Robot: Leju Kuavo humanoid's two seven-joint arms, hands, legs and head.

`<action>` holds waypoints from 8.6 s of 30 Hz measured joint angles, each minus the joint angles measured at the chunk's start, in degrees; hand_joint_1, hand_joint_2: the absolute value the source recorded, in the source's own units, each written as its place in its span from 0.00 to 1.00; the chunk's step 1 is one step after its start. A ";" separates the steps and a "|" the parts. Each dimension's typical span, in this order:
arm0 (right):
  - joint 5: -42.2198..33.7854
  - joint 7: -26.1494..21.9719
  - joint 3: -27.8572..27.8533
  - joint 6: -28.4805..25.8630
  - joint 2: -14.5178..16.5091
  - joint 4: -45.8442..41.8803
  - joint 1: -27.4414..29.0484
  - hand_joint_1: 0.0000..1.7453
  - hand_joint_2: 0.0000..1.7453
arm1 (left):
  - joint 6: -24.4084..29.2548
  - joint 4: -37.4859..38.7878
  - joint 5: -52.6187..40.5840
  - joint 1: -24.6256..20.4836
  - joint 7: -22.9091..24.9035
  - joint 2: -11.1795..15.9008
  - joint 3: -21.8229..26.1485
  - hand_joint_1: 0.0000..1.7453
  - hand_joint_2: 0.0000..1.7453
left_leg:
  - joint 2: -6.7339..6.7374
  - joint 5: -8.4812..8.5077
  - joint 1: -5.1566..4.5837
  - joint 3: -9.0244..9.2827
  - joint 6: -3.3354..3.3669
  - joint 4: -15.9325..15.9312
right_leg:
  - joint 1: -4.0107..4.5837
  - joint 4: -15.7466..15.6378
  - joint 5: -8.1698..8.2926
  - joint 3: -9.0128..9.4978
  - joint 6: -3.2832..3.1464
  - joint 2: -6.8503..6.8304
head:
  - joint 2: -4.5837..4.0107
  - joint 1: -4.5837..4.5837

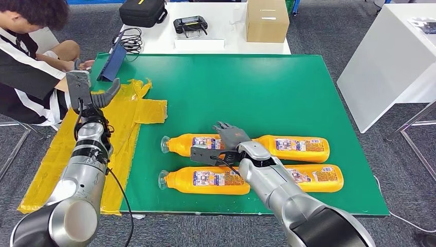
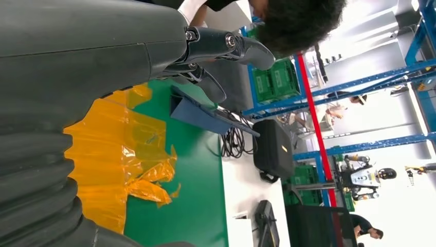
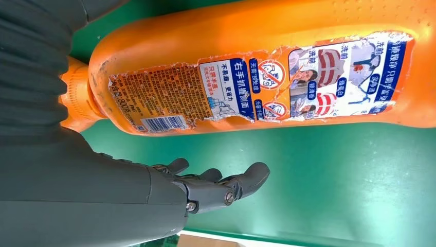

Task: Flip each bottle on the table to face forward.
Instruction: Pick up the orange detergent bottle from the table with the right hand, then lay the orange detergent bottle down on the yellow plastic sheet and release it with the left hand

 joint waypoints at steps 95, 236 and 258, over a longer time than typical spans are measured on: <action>-4.29 -19.41 -19.86 -34.85 0.28 -32.28 14.77 1.00 1.00 | -33.31 -25.33 18.78 15.03 7.09 -7.79 -30.75 0.00 1.00 | -0.05 -0.03 -0.04 -0.07 0.02 0.00 | -0.04 -0.04 0.00 -0.03 0.00 -0.02 | 0.00 -0.01; -16.31 -23.98 3.85 -31.02 -0.01 -59.12 25.84 0.00 1.00 | 8.19 25.27 -65.31 2.43 47.58 8.50 -50.10 0.00 1.00 | 0.07 -0.02 0.03 -0.22 -0.02 -0.03 | 0.00 0.00 0.00 -0.20 -0.01 0.12 | 0.00 0.01; -15.41 -23.43 3.89 -30.88 -0.02 -59.09 25.83 0.00 1.00 | 8.53 25.33 -49.99 1.15 29.23 6.50 -35.41 0.00 1.00 | 0.05 -0.01 0.02 -0.11 -0.02 -0.03 | 0.00 -0.01 0.00 -0.09 -0.01 0.12 | 0.00 0.01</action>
